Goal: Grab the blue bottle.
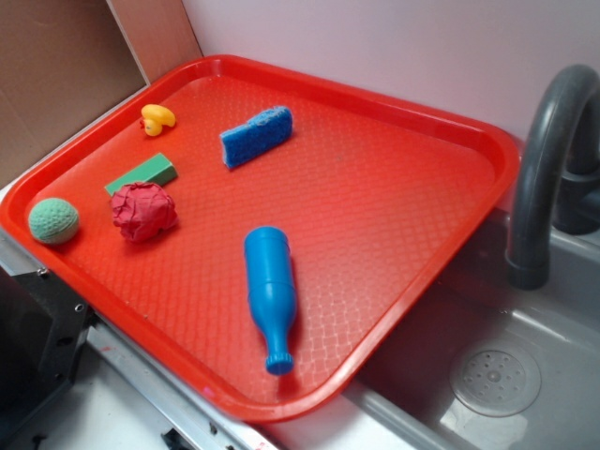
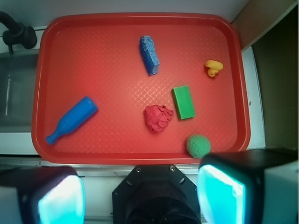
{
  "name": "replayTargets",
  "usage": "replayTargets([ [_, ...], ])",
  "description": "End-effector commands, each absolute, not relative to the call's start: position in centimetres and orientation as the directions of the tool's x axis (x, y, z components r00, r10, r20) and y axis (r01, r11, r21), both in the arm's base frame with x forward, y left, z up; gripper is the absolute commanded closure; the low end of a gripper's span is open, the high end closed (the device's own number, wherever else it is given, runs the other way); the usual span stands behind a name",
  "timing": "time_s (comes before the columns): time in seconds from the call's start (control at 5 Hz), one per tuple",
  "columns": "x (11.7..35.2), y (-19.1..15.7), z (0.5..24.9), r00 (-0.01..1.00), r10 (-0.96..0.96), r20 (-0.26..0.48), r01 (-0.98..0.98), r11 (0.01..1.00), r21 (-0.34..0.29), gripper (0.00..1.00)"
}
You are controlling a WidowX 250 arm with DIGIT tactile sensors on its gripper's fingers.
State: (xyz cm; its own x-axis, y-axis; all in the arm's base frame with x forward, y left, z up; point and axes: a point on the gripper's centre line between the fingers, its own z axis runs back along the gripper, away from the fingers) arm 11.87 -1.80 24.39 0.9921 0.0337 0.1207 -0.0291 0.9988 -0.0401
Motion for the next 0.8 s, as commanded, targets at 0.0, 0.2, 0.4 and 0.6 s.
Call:
replayTargets([
  [0.0,11.9,-1.8,24.4,0.992,0.034,0.121,-0.029,0.999,-0.040,0.00],
  [0.2,12.5,-3.2,23.3,0.963,0.239,0.127,-0.225,0.967,-0.118,0.00],
  [0.4,13.6,-4.5,22.0,0.882,0.449,0.145,-0.413,0.883,-0.222,0.00],
  [0.6,15.0,-5.8,20.2,0.809,0.577,0.112,-0.542,0.806,-0.237,0.00],
])
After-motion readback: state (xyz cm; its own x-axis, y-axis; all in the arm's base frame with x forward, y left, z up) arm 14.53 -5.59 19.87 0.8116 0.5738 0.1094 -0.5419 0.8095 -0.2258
